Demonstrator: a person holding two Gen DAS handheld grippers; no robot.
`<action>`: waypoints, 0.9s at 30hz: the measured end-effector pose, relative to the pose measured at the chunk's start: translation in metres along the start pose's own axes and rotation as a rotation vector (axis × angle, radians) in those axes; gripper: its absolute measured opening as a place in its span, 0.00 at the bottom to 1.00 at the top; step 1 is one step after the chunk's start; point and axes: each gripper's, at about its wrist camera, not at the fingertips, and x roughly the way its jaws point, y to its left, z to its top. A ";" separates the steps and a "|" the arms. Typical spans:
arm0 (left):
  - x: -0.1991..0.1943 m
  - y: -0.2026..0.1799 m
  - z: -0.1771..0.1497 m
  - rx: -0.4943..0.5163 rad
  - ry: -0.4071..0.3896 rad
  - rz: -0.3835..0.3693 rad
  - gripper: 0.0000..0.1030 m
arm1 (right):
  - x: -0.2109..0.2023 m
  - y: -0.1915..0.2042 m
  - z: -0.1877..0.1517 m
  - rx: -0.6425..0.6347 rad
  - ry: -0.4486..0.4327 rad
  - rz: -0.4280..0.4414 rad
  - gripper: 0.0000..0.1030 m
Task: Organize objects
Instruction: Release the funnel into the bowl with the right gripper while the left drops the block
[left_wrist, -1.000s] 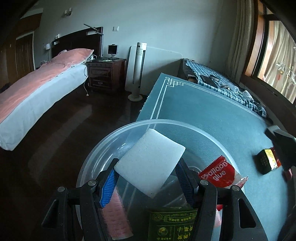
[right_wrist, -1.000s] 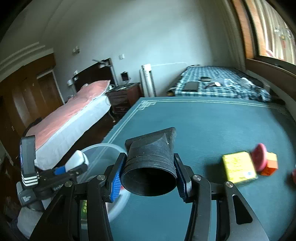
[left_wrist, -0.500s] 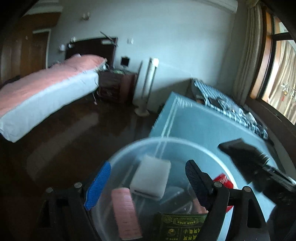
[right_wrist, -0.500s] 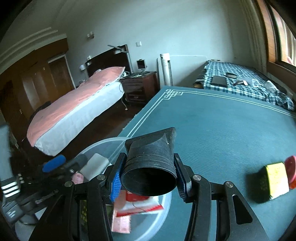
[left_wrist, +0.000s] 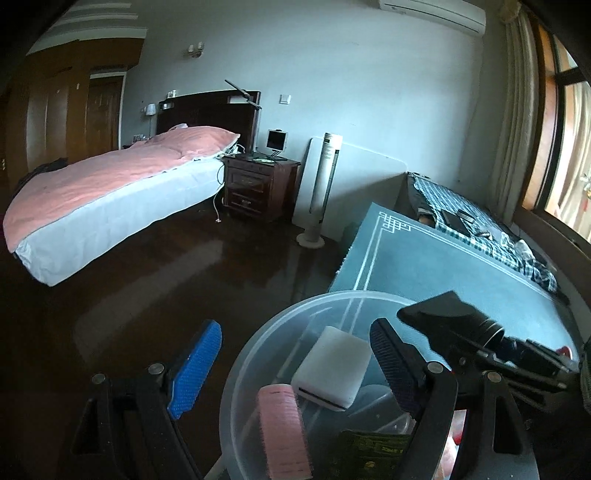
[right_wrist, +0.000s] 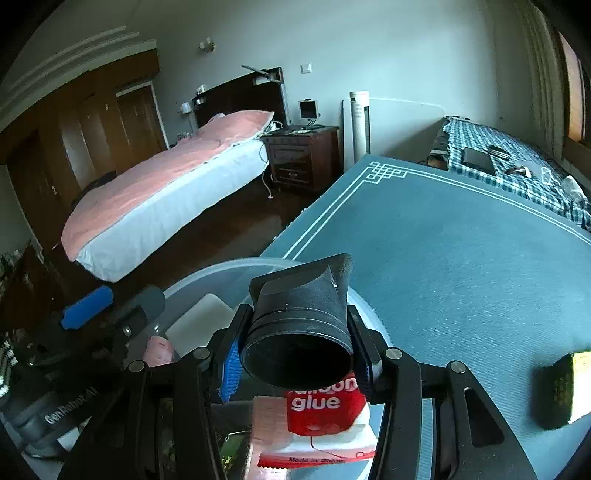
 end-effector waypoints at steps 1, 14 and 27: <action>0.000 0.000 0.000 -0.005 -0.001 0.003 0.83 | 0.001 0.000 0.000 -0.004 0.003 0.000 0.49; -0.003 0.009 0.001 -0.086 -0.036 -0.011 0.84 | 0.000 0.000 -0.004 -0.017 -0.004 0.011 0.51; -0.008 0.000 -0.003 -0.059 -0.031 -0.021 0.84 | -0.025 -0.011 -0.018 0.010 -0.014 -0.023 0.51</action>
